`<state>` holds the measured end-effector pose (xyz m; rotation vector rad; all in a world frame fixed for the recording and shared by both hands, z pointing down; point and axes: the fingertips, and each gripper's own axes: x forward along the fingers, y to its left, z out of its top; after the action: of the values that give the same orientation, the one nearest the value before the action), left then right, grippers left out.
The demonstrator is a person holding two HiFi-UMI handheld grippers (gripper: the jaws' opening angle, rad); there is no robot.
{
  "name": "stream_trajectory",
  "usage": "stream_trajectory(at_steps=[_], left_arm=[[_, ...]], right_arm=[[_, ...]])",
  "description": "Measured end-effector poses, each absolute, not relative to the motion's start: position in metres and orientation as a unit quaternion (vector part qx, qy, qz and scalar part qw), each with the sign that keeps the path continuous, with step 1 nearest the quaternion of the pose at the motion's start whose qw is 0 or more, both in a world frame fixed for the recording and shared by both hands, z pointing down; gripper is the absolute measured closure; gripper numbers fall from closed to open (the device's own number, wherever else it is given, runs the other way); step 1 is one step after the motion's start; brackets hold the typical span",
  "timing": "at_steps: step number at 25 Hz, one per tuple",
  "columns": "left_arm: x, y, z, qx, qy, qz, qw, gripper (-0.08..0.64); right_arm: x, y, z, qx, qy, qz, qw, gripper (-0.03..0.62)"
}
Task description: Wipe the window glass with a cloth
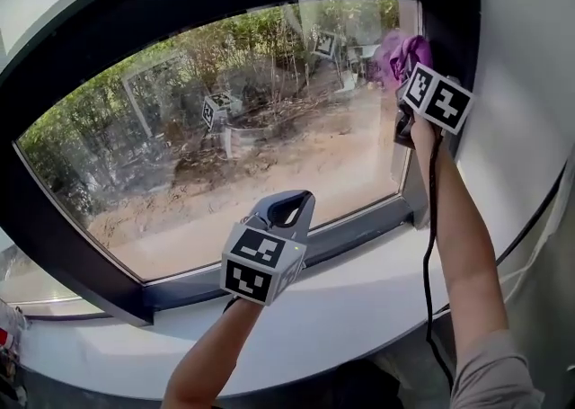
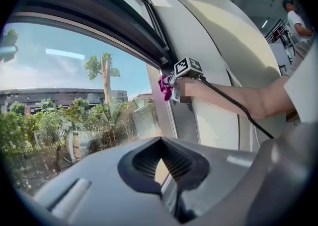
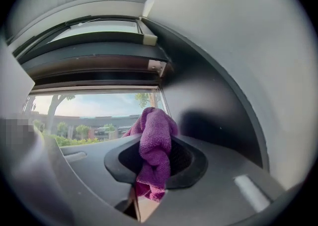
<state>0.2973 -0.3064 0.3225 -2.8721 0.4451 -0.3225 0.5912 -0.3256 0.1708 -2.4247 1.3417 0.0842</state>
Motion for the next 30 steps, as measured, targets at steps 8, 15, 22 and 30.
stream_trajectory(at_steps=[8, 15, 22, 30], left_arm=[[0.226, -0.322, 0.313, -0.976, 0.176, -0.082, 0.100, 0.559], [0.150, -0.348, 0.305, -0.967, 0.227, -0.072, 0.092, 0.559], [0.089, -0.356, 0.291, -0.957, 0.269, -0.065, 0.083, 0.559], [0.006, -0.373, 0.291, -0.933, 0.344, -0.074, 0.071, 0.559]], right_arm=[[0.483, -0.350, 0.142, -0.833, 0.530, 0.118, 0.106, 0.494], [0.366, -0.375, 0.133, -0.799, 0.578, 0.157, 0.062, 0.494], [0.258, -0.395, 0.123, -0.755, 0.628, 0.185, 0.038, 0.492], [0.134, -0.426, 0.132, -0.695, 0.695, 0.179, 0.042, 0.483]])
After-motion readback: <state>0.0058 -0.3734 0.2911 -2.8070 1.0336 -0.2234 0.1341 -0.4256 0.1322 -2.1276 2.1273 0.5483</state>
